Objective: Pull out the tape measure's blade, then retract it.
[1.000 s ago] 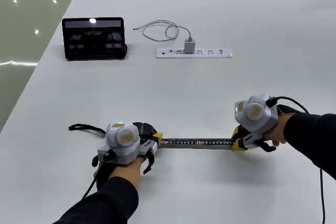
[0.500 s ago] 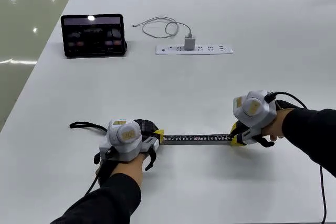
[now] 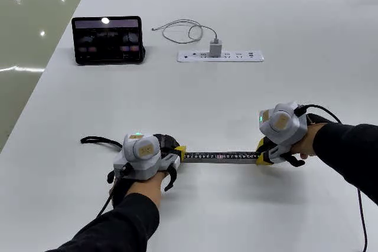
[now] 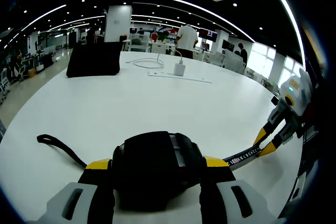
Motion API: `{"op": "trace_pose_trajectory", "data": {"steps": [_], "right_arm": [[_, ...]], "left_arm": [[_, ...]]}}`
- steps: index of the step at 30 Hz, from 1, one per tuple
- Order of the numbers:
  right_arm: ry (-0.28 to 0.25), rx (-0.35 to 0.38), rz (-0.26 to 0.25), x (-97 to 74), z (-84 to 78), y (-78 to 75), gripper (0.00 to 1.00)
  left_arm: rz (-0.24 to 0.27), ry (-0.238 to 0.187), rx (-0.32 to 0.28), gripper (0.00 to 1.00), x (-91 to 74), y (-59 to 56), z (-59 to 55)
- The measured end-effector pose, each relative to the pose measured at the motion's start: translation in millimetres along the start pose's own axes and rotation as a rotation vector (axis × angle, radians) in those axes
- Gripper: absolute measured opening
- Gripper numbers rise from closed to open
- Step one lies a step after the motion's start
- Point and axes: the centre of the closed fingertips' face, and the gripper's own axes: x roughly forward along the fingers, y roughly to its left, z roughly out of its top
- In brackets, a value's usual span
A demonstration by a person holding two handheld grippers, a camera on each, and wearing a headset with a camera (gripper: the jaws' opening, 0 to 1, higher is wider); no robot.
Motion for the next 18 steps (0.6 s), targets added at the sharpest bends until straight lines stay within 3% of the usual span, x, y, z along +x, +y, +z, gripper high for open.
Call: {"op": "trace_pose_trajectory", "data": {"steps": [18], "right_arm": [[0.0,0.002,-0.005,6.6,12.9,2.1,0.11]], "left_arm": [[-0.004,0.004,-0.005,0.62,0.2,-0.6,-0.1]]}}
